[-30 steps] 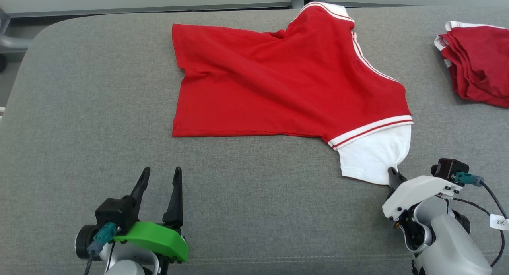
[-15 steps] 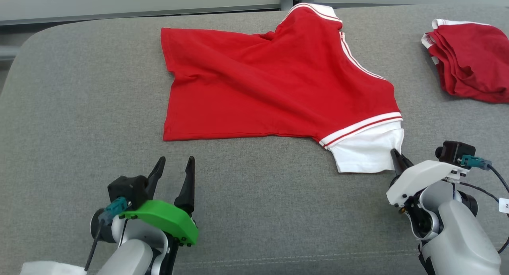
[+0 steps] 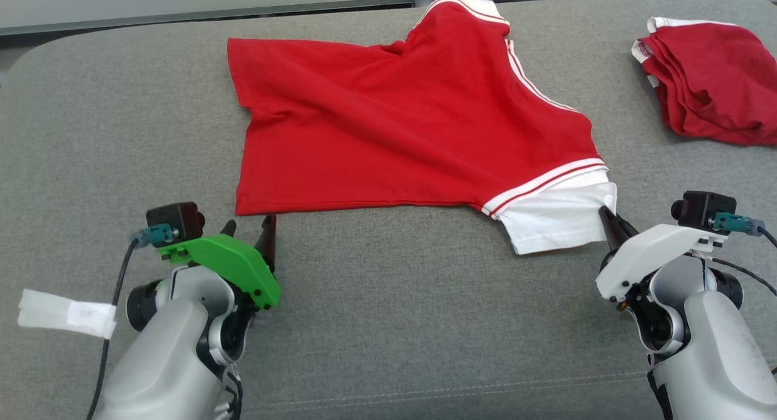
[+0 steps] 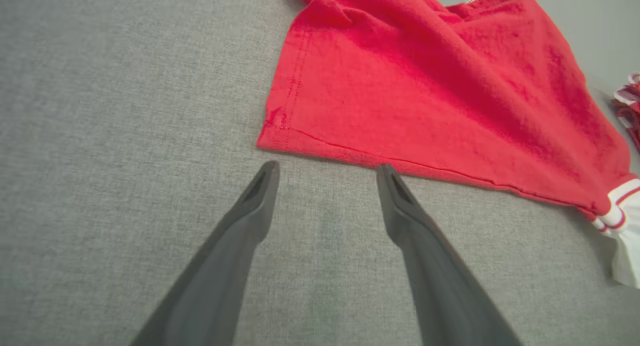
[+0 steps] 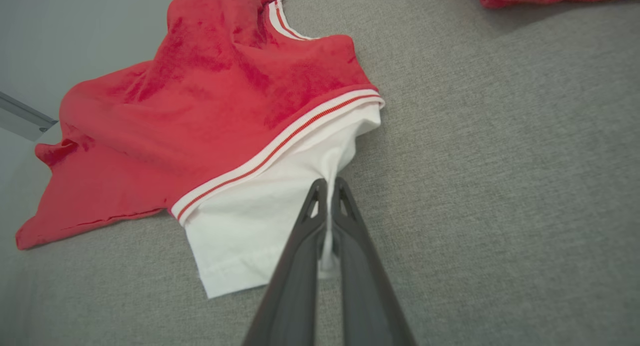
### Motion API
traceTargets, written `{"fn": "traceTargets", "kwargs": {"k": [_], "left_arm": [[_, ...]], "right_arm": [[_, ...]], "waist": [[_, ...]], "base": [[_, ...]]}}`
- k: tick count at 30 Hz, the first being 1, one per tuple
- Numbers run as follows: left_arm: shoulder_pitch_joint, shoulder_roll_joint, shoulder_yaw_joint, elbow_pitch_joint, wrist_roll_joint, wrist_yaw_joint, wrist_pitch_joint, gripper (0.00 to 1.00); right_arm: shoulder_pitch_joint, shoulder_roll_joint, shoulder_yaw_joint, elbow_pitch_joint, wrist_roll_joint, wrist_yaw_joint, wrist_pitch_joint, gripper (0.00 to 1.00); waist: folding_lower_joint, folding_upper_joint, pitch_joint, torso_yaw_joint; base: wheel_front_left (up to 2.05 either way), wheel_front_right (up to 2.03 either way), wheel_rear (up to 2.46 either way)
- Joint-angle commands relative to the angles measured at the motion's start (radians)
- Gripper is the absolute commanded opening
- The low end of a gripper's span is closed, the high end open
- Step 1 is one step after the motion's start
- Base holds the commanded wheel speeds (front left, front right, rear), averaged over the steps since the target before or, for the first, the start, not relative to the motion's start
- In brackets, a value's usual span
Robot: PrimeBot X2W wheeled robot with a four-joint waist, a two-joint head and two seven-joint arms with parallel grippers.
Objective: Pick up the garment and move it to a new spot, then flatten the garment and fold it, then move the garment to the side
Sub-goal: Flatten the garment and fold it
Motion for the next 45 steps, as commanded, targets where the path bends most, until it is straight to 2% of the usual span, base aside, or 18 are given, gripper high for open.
{"fn": "traceTargets", "kwargs": {"k": [1, 4, 11, 20, 21, 22, 23, 24, 32, 38, 45], "left_arm": [[-0.035, -0.002, 0.008, 0.027, -0.011, 0.003, 0.011, 1.00], [-0.084, -0.025, 0.030, 0.102, -0.045, 0.005, 0.044, 1.00], [-0.195, -0.019, 0.024, 0.271, -0.026, 0.025, 0.082, 1.00], [-0.252, -0.032, -0.001, 0.382, -0.016, -0.011, 0.096, 1.00], [-0.256, -0.034, -0.005, 0.391, -0.014, -0.019, 0.099, 0.80], [-0.259, -0.036, -0.012, 0.403, -0.010, -0.025, 0.105, 0.36], [-0.260, -0.038, -0.018, 0.412, -0.008, -0.033, 0.108, 0.04], [-0.260, -0.041, -0.021, 0.420, -0.008, -0.039, 0.109, 0.00], [-0.284, -0.041, -0.042, 0.447, 0.005, -0.081, 0.090, 0.00], [-0.299, -0.030, -0.051, 0.426, 0.012, -0.109, 0.081, 0.00], [-0.291, -0.006, -0.063, 0.384, 0.017, -0.122, 0.091, 0.00]], "right_arm": [[0.005, 0.002, -0.001, -0.017, -0.007, 0.000, 0.007, 0.00], [0.006, 0.007, 0.002, -0.044, -0.011, 0.000, 0.020, 0.00], [-0.003, 0.013, 0.016, -0.087, -0.020, 0.000, 0.037, 0.00], [0.006, 0.018, 0.024, -0.110, -0.023, 0.000, 0.044, 0.00], [0.008, 0.019, 0.025, -0.111, -0.023, 0.000, 0.045, 0.00], [0.009, 0.019, 0.025, -0.112, -0.024, 0.000, 0.045, 0.00], [0.010, 0.019, 0.024, -0.114, -0.024, 0.000, 0.045, 0.00], [0.010, 0.019, 0.023, -0.115, -0.024, 0.000, 0.046, 0.00], [0.014, 0.016, 0.023, -0.121, -0.034, 0.000, 0.072, 0.00], [-0.004, -0.033, 0.040, -0.133, -0.045, 0.000, 0.160, 0.00], [-0.030, -0.089, 0.041, -0.175, -0.023, 0.000, 0.285, 0.00]], "waist": [[0.0000, -0.0001, 0.015, -0.011], [0.0000, -0.0001, 0.033, -0.022], [0.0000, -0.0001, 0.069, -0.052], [0.0000, -0.0001, 0.076, -0.067], [0.0000, -0.0001, 0.075, -0.067], [0.0000, -0.0001, 0.074, -0.067], [0.0000, -0.0001, 0.072, -0.068], [0.0000, -0.0001, 0.071, -0.067], [0.0000, -0.0001, 0.048, -0.054], [0.0000, -0.0001, 0.019, -0.041], [0.0000, -0.0001, -0.011, -0.031]], "base": [[0.00, 0.00, 0.00], [0.00, 0.00, 0.00], [0.00, 0.00, 0.00], [0.00, 0.00, 0.00], [0.00, 0.00, 0.00], [0.00, 0.00, 0.00], [0.00, 0.00, 0.00], [0.00, 0.00, 0.00], [0.00, 0.00, 0.00], [0.00, 0.00, 0.00], [0.00, 0.00, 0.00]]}}
